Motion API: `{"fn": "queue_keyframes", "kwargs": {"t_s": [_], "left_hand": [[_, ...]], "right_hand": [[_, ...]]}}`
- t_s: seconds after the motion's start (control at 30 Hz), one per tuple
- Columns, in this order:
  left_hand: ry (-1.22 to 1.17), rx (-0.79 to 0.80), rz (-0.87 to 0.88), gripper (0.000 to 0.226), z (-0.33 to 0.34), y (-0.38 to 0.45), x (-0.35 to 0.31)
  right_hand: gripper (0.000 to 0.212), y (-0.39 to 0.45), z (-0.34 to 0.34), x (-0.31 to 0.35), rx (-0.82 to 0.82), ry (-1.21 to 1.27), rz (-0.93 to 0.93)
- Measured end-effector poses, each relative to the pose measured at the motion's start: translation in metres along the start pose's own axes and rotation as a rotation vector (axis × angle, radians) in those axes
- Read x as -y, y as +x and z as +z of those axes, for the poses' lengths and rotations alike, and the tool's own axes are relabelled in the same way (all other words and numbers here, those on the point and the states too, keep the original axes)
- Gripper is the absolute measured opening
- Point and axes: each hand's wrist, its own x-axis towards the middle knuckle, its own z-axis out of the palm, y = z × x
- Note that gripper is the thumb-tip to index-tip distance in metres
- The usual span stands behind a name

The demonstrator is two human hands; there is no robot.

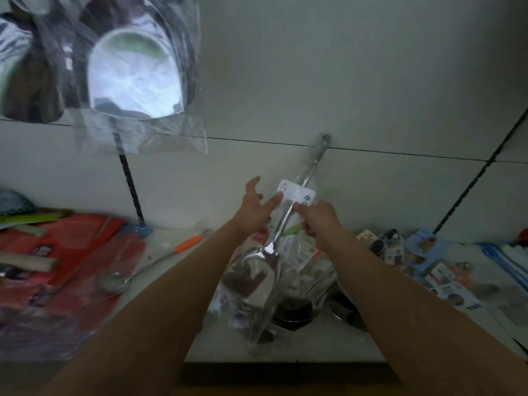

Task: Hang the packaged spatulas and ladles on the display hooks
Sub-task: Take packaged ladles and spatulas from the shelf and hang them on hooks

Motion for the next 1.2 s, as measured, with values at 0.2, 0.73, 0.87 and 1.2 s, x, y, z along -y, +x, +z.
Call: {"fn": "queue_keyframes", "kwargs": {"t_s": [0.2,0.73,0.87,1.2], "left_hand": [[-0.166,-0.091,0.001,0.071,-0.022,-0.003,-0.01],[-0.17,-0.171,-0.078,0.021,-0.048,-0.003,0.017],[-0.116,-0.21,-0.091,0.023,-0.048,0.0,0.022],[-0.021,-0.22,0.061,0.024,-0.035,-0.009,-0.01]], "right_hand": [[0.014,-0.021,0.027,-0.002,0.328,-0.336,-0.051],[0.081,-0.019,0.05,-0.013,0.287,-0.338,-0.158],[0.096,-0.018,0.047,-0.011,0.353,-0.295,-0.24],[0.057,-0.021,0.048,0.012,0.413,-0.285,-0.261]]}}
